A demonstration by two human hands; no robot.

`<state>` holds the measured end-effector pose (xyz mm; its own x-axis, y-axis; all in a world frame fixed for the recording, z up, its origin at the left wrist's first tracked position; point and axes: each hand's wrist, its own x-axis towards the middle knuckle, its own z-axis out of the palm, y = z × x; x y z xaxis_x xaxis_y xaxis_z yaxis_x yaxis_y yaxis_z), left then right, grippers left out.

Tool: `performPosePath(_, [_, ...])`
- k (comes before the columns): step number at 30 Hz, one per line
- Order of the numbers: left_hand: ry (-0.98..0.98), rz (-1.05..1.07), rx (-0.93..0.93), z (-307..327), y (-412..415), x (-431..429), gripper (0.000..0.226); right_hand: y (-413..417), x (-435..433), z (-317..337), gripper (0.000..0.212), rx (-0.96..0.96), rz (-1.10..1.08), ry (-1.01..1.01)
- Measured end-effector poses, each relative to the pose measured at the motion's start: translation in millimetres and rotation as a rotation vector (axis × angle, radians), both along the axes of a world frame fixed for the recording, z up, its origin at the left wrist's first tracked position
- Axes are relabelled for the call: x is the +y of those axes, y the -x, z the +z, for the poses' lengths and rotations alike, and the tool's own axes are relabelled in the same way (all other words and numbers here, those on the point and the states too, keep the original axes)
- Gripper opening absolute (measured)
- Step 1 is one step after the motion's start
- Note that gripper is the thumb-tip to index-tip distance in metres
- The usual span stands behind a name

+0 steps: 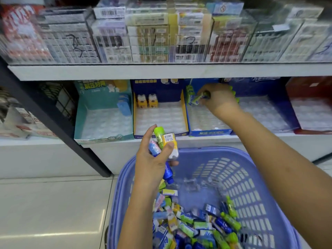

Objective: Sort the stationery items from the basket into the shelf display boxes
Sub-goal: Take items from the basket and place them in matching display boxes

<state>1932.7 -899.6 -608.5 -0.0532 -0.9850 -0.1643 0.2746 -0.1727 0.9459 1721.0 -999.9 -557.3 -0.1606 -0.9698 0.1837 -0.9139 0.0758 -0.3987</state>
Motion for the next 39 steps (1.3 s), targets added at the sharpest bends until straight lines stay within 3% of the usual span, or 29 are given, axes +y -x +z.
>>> performPosePath(5, [-0.046,0.000,0.048,1.1,0.8,-2.8,0.043,-1.2,-14.0,-0.1,0.025,0.076,0.155,-0.076])
performPosePath(8, [-0.097,0.001,0.090,1.0,-1.3,-4.0,0.041,-0.5,-16.3,6.5,0.024,0.021,0.175,-0.054])
performPosePath(18, [-0.165,0.007,0.148,4.5,-10.6,-6.1,0.033,2.1,-22.8,24.7,0.029,0.166,0.234,-0.281])
performPosePath(23, [-0.174,0.009,0.176,7.0,-13.0,-5.0,0.033,8.3,-24.0,22.1,0.030,0.091,0.224,-0.290])
performPosePath(28, [-0.172,0.012,0.175,8.7,-13.8,-4.7,0.034,6.3,-22.9,8.1,0.018,-0.213,0.152,-0.106])
performPosePath(31, [-0.168,0.011,0.178,8.6,-13.2,-4.4,0.034,3.6,-21.3,1.1,0.008,-0.301,0.132,0.019])
performPosePath(39, [-0.178,0.009,0.207,11.2,-16.2,-4.7,0.033,6.7,-15.5,-23.3,0.013,-0.129,0.123,0.143])
